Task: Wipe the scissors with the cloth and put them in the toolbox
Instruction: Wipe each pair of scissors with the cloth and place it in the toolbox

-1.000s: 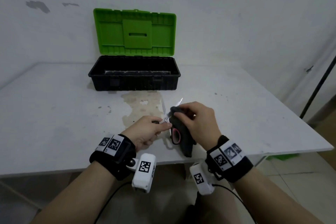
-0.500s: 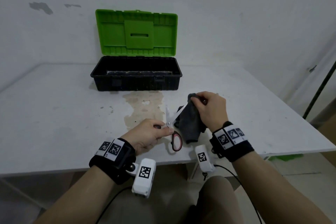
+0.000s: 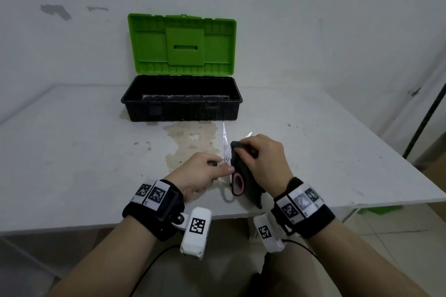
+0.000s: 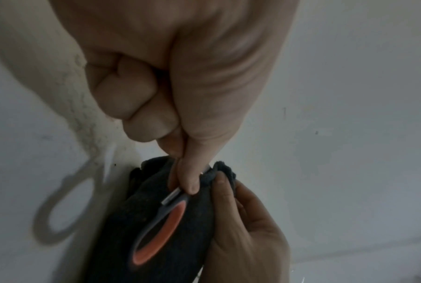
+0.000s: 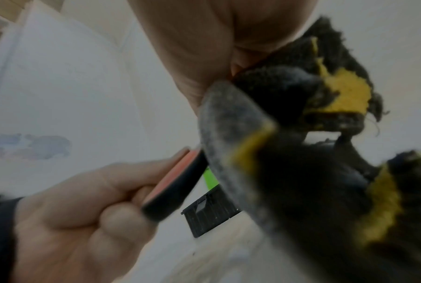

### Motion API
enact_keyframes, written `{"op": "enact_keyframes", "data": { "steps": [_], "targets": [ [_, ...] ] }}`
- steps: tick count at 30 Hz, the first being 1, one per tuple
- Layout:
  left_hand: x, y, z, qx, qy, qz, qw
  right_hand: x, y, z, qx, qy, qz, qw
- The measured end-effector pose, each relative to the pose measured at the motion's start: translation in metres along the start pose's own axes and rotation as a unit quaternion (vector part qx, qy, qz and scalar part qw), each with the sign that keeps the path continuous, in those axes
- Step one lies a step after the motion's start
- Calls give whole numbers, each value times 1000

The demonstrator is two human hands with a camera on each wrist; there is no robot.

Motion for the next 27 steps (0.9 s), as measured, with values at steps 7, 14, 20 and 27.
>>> {"op": "enact_keyframes", "data": {
  "steps": [7, 14, 20, 27],
  "targets": [
    [13, 7, -5, 25, 19, 47, 998, -54, -23, 46, -84, 5, -121, 989],
    [12, -1, -2, 15, 24, 50, 998, 7, 9, 14, 4, -27, -12, 1000],
    [0, 1, -6, 6, -6, 13, 1000, -1, 4, 7, -14, -1, 1, 1000],
    [12, 7, -1, 8, 1, 46, 999, -46, -10, 46, -86, -12, -102, 991]
  ]
}}
Point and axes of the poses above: each hand's wrist, its own y-axis away from the middle knuckle, its own z-axis out of the back of the hand, x = y × z, the point moved 9 cm from there along -y, towards the middle knuckle, and after that the axes turned 9 degrees about -y, right-handed, at the moved point
